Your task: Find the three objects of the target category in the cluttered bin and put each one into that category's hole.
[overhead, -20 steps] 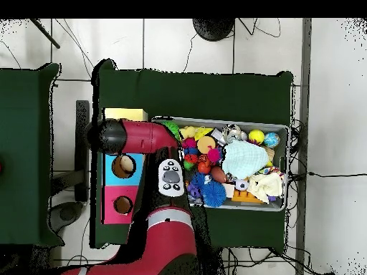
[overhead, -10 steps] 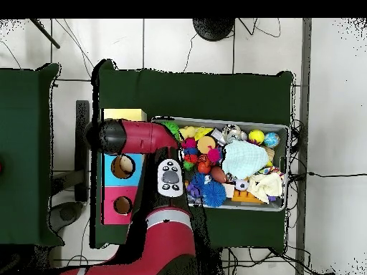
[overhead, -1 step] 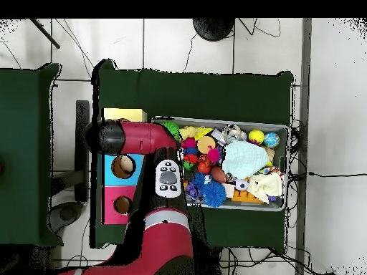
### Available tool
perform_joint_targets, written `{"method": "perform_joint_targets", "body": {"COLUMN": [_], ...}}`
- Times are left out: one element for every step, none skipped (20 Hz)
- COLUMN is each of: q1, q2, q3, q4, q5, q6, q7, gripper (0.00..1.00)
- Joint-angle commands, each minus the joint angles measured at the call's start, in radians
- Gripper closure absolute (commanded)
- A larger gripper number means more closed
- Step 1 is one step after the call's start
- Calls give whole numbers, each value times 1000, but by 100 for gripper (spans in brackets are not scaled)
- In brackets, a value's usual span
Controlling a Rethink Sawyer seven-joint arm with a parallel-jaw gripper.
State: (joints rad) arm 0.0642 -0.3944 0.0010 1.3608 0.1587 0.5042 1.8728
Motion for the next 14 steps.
{"method": "perform_joint_targets", "body": {"q1": [33, 37, 41, 43, 46, 46, 48, 50, 56, 59, 61, 62, 65, 65], "q2": [131, 121, 106, 93, 77, 65, 50, 38, 25, 14, 4, 0, -7, -7], "q3": [43, 39, 32, 28, 23, 21, 18, 15, 6, 2, -2, -2, -6, -7], "q4": [115, 119, 124, 130, 138, 143, 151, 157, 160, 167, 173, 180, 185, 188], "q5": [-48, -49, -49, -49, -47, -44, -43, -41, -41, -38, -36, -31, -27, -23], "q6": [12, 14, 21, 20, 24, 30, 33, 32, 41, 40, 39, 34, 41, 42], "q7": [109, 112, 115, 118, 121, 122, 123, 126, 129, 134, 138, 143, 147, 150], "gripper": [0, 0, 0, 0, 0, 0, 0, 0, 0, 0, 0, 0, 0, 0]}}
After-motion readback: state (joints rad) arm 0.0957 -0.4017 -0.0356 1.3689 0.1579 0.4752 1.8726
